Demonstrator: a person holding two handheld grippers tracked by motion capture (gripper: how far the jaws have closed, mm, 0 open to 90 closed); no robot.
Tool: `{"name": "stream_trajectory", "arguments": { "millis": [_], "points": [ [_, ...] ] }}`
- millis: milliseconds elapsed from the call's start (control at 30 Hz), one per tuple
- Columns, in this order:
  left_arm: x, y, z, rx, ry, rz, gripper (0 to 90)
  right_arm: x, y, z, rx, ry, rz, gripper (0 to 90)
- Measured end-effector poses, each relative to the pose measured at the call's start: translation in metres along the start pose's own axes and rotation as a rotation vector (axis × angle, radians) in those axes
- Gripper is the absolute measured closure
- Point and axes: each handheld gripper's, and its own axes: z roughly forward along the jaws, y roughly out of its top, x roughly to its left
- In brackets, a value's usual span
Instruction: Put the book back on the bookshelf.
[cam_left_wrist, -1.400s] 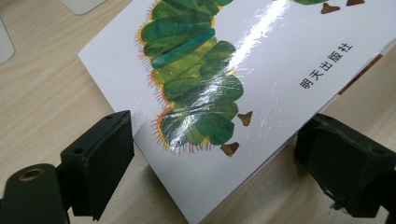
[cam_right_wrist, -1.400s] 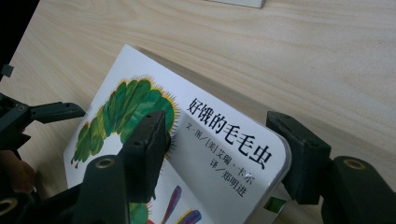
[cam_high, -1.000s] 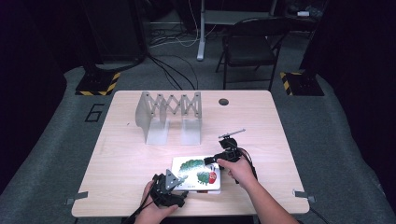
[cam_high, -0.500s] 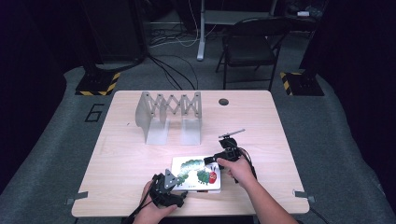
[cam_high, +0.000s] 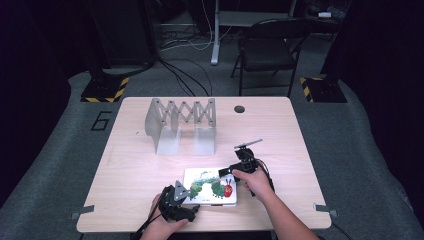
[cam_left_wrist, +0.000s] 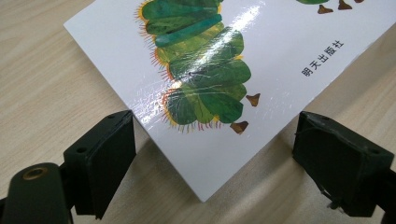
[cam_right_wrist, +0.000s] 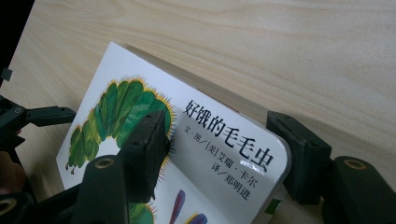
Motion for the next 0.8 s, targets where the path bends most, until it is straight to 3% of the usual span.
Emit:
{"name": "stream_trajectory", "arguments": {
  "millis": [267, 333, 500, 667, 800],
  "points": [
    [0.005, 0.002, -0.007, 0.009, -0.036, -0.026, 16.6, 0.000, 0.000, 0.000, -0.002, 0.001, 0.004, 39.1],
    [0.007, 0.004, -0.012, 0.010, -0.033, -0.014, 16.6, 0.000, 0.000, 0.000, -0.003, 0.002, 0.007, 39.2],
    [0.015, 0.009, -0.021, -0.009, -0.030, -0.037, 17.6, -0.001, 0.000, 0.000, -0.004, 0.003, 0.010, 39.5],
    [0.023, 0.012, -0.020, -0.020, -0.023, -0.061, 18.1, -0.001, 0.000, 0.000, -0.003, 0.006, 0.007, 39.6],
    [0.024, 0.015, -0.016, 0.000, -0.037, -0.057, 18.2, -0.002, -0.001, 0.000, -0.004, 0.007, 0.004, 39.9]
  ]
}}
